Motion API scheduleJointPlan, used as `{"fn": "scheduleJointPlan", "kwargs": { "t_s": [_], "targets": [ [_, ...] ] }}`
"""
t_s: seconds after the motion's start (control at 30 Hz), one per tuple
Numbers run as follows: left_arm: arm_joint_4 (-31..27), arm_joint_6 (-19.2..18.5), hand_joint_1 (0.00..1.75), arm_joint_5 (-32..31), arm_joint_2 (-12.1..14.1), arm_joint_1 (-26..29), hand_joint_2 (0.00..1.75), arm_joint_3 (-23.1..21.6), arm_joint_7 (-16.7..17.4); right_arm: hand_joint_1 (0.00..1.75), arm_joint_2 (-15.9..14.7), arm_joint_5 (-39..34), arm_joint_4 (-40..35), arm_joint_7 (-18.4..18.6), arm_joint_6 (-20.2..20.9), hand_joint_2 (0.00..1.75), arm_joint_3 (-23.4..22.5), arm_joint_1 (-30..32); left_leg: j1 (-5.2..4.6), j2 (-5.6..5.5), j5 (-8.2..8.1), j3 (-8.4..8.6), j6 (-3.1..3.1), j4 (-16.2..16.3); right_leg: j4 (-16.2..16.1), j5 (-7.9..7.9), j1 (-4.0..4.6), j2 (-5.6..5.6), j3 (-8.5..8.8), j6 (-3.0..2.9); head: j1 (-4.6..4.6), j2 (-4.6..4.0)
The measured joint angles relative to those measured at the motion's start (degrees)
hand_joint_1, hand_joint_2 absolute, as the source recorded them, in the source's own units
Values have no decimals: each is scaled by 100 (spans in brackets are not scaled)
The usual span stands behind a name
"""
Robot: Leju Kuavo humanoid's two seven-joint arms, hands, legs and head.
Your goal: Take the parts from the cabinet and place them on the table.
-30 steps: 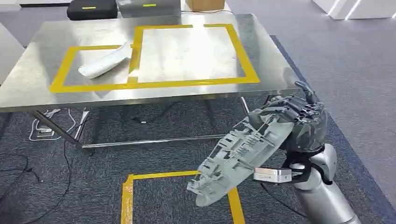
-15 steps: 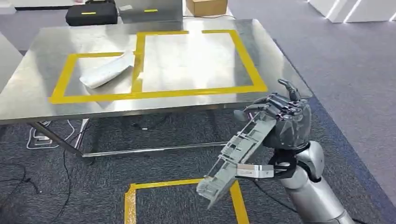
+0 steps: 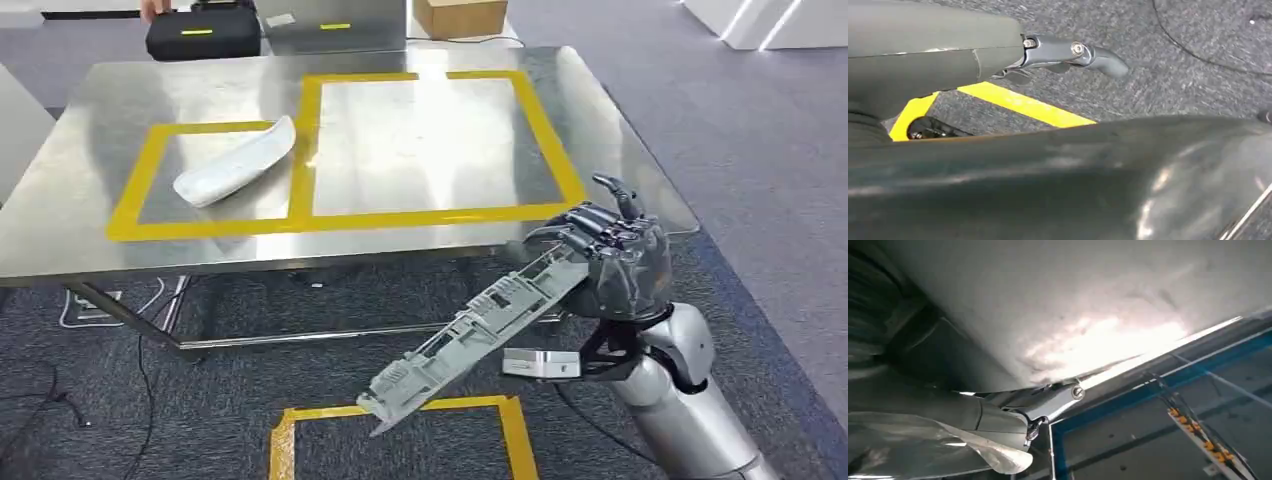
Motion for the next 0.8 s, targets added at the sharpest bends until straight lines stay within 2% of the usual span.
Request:
{"fn": "scheduleJointPlan", "kwargs": {
  "t_s": [0.03, 0.07, 0.1, 0.17, 0.2, 0.23, 0.27, 0.3, 0.33, 0.37, 0.4, 0.43, 0.47, 0.5, 0.53, 0.57, 0.6, 0.67, 0.7, 0.73, 0.77, 0.8],
  "targets": [
    [0, 0, 0, 2, 2, -3, 0, 0, 0, 175, 2, -2, -20, 50, -2, 175, 0, -21, 13, 7, -28, -36, -28, 98, -66, -6, -26, -16, 104, -9, 9, 0],
    [0, 2, 0, 9, 2, -18, 0, 0, 0, 175, 2, -9, -22, 85, -2, 175, 0, -76, 14, 12, -2, -144, -67, 345, -94, -31, -29, -17, 176, -44, -28, 0],
    [0, 2, 0, 22, 2, -25, 0, 0, 2, 175, 2, -7, -22, 98, 0, 175, 0, -132, 27, 12, -63, -367, -102, 707, -98, -65, -37, -17, 220, -67, -28, 0],
    [0, 4, 0, 28, 2, -19, 0, 0, 2, 175, 2, -11, -22, 120, 0, 175, 0, -157, 62, 16, -428, -894, -164, 1427, -98, -166, -37, -15, 317, -70, -26, 0],
    [0, 6, 0, 33, 2, -3, 0, 0, 4, 175, 2, -11, -22, 127, 0, 175, 4, -154, 70, 17, -561, -1055, -182, 1570, -98, -217, -40, -8, 373, -67, -26, 0],
    [0, 7, 0, 33, 2, 11, 0, 0, 4, 175, 2, -11, -20, 127, 0, 175, 4, -149, 77, 19, -571, -1146, -189, 1524, -98, -283, -49, 0, 456, -57, -26, 0],
    [0, 7, 0, 35, 2, 15, 0, 0, 4, 175, 2, -11, -20, 127, 0, 175, 4, -154, 84, 20, -408, -1135, -189, 1298, -98, -348, -60, 7, 551, -41, -26, 0],
    [0, 7, 0, 35, 9, 16, 0, 0, 4, 175, 2, -11, -20, 127, 0, 175, 4, -161, 87, 24, -135, -1078, -191, 973, -98, -412, -73, 6, 639, -22, -26, 0],
    [0, 7, 0, 35, 11, 17, 0, 0, 4, 175, 2, -11, -22, 127, 0, 175, 4, -163, 89, 33, 326, -983, -196, 480, -98, -502, -90, 3, 752, 30, -28, 0],
    [2, 7, 0, 33, 9, 38, 0, 0, 4, 175, 2, -13, -20, 129, 0, 175, 4, -163, 86, 57, 763, -985, -177, 131, -93, -568, -83, 1, 760, 69, -37, 0],
    [2, 18, 0, 28, 9, 29, 0, -2, 18, 175, 2, -24, -11, 142, 11, 175, 7, -175, 62, 65, 490, -976, -127, 143, -60, -627, -70, 29, 833, 105, -59, 0],
    [2, 55, 0, 33, 7, 25, 0, -2, 48, 175, 2, -90, -11, 138, 15, 175, 11, -213, 37, 54, 590, -954, -82, 165, -73, -674, -69, 17, 806, 152, -28, 0],
    [2, 118, 0, 31, -4, 23, 0, -2, 83, 175, 2, -186, 0, 124, 39, 175, 13, -240, 40, 51, 586, -950, -29, 139, -48, -638, -82, 19, 885, 193, -33, 0],
    [2, 168, 0, 44, -11, -1, 0, 0, 122, 175, 2, -299, 15, 103, 59, 175, 11, -289, 35, 57, 574, -926, 14, 125, -40, -573, -83, 21, 841, 234, -37, 0],
    [2, 181, 0, 61, -11, -31, 0, 2, 131, 175, 2, -335, 37, 92, 114, 175, 7, -369, 78, 44, 590, -850, 53, 69, 82, -575, -96, 16, 710, 256, -24, 2],
    [2, 169, 0, 101, -11, -47, 0, 4, 109, 175, 2, -350, 104, 92, 200, 175, 13, -479, 75, 45, 571, -789, 82, 28, 353, -519, -94, 9, 568, 267, 11, 0],
    [2, 129, 0, 109, -15, -58, 0, 4, 85, 175, 2, -326, 183, 131, 290, 175, 18, -624, 71, 48, 549, -757, 112, 8, 725, -556, -92, 8, 309, 258, 50, 0],
    [2, 68, 0, 144, -44, -81, 0, 4, 37, 175, 2, -194, 348, 280, 475, 175, 48, -848, 65, 48, 474, -706, 151, 1, 1369, -859, -86, 6, -226, 286, 57, 0],
    [2, 50, 0, 144, -48, -85, 0, 2, 35, 175, 2, -107, 438, 374, 531, 175, 55, -943, 63, 35, 426, -661, 156, 1, 1544, -1030, -83, 6, -439, 293, 59, 0],
    [2, 22, 0, 136, -48, -70, 0, 2, 35, 175, 2, 39, 531, 491, 553, 175, 72, -1033, 63, 14, 374, -599, 153, 1, 1526, -1061, -83, 5, -555, 287, 61, 0],
    [2, 4, 0, 116, -44, -48, 0, 2, 37, 175, 2, 129, 590, 584, 577, 175, 90, -1131, 63, -3, 313, -517, 147, 1, 1320, -929, -83, 4, -565, 282, 63, 0],
    [2, -37, 0, 90, -33, -29, 0, 2, 41, 175, 2, 177, 636, 660, 601, 175, 107, -1244, 63, -9, 247, -424, 136, 2, 955, -642, -83, 4, -495, 270, 66, 0]
  ]
}}
